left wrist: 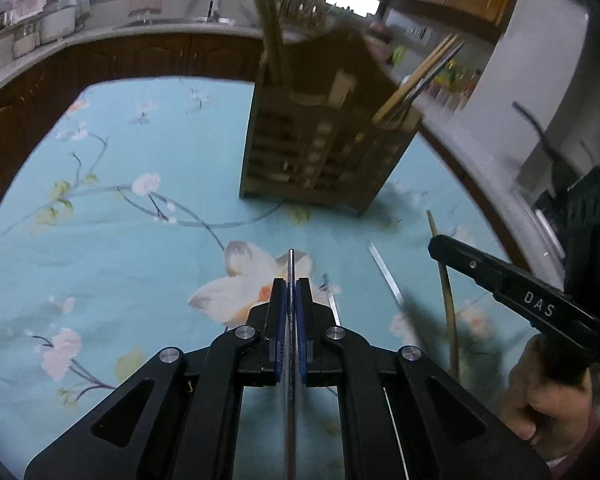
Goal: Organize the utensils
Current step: 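Lift both chopsticks and carry them over the wooden holder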
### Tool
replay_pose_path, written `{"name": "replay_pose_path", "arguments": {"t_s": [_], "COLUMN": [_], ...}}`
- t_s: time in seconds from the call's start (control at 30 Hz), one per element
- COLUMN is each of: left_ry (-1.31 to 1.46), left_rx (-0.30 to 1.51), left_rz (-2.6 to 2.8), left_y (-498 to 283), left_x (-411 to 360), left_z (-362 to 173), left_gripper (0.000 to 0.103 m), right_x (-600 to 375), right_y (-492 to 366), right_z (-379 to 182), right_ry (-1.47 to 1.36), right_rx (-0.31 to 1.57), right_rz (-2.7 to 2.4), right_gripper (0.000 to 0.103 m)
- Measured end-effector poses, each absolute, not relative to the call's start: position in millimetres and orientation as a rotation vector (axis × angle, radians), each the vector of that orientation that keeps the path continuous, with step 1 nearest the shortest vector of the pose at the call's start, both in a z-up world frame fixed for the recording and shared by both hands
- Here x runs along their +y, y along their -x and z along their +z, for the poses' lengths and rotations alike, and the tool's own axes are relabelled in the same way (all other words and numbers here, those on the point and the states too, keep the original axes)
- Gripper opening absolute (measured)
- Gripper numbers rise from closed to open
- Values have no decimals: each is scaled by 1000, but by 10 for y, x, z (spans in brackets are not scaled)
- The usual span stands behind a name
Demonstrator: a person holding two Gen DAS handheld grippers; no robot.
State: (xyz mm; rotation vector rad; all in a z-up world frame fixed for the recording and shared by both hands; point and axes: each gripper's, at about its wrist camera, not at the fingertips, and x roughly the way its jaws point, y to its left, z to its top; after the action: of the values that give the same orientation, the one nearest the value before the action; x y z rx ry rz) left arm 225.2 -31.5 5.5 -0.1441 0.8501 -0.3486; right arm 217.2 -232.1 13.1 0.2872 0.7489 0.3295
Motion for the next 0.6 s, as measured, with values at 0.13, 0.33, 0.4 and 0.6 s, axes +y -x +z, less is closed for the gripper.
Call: {"name": "replay_pose_path", "arguments": {"t_s": [0.13, 0.33, 0.4, 0.6], "left_ry": [159, 172, 173, 197], "left_rx": [790, 707, 684, 606], "left_rz": [-372, -399, -401, -408], "left_y": [-2113, -1903, -1852, -1732], "left_x": [-301, -255, -233, -141], "left_z": [324, 694, 776, 1013], "left_gripper": [4, 4, 4, 4], "right_x": [-2370, -2438, -2461, -2537], "right_y": [-2002, -1788, -1736, -1569], "right_z": [388, 692, 775, 1067], "right_ry": [-296, -304, -307, -301], "right_rx": [686, 602, 575, 487], "right_rz": [335, 327, 326, 318], "right_gripper": [6, 6, 6, 6]}}
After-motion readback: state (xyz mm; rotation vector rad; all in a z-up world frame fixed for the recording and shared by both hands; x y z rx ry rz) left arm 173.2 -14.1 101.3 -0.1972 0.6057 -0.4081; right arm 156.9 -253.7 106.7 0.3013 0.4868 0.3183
